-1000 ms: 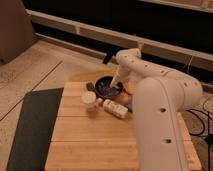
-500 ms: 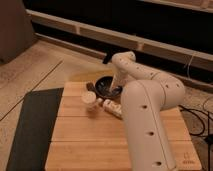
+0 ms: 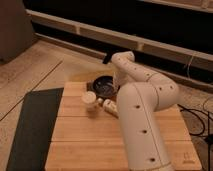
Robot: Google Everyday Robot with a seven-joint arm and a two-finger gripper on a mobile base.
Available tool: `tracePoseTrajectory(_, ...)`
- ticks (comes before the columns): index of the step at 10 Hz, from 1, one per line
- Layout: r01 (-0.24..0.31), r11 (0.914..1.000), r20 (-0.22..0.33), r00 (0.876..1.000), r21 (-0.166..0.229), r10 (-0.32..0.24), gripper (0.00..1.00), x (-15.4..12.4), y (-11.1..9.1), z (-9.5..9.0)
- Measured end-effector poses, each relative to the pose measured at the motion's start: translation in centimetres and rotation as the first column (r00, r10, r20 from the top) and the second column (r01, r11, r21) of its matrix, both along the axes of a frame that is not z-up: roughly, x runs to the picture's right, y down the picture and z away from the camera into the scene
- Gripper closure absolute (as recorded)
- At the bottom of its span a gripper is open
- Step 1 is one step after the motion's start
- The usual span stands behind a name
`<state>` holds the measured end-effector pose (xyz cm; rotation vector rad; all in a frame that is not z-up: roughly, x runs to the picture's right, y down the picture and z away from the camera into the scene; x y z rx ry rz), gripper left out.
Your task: Pick up the ceramic bowl
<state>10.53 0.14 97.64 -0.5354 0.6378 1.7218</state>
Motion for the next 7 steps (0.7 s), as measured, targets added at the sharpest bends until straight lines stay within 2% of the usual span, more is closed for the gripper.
tracePoseTrajectory(2,0.001,0.9986,-0.035,0.999,0.052,0.001,1.00,1.0,-2.6,-1.0)
tracePoseTrajectory(4,0.015,0.9926,-0.050,0.999,0.121,-0.009,1.00,1.5,-5.6,-2.5)
tracePoseTrajectory(6,0.029,0.9796,-0.027,0.999,0.199,-0.024,1.00,0.5,-8.9,-4.4)
tracePoseTrajectory(7,0.040,0.9676,-0.006,0.999,0.249,-0.039,1.00,-0.3,-11.0,-5.7)
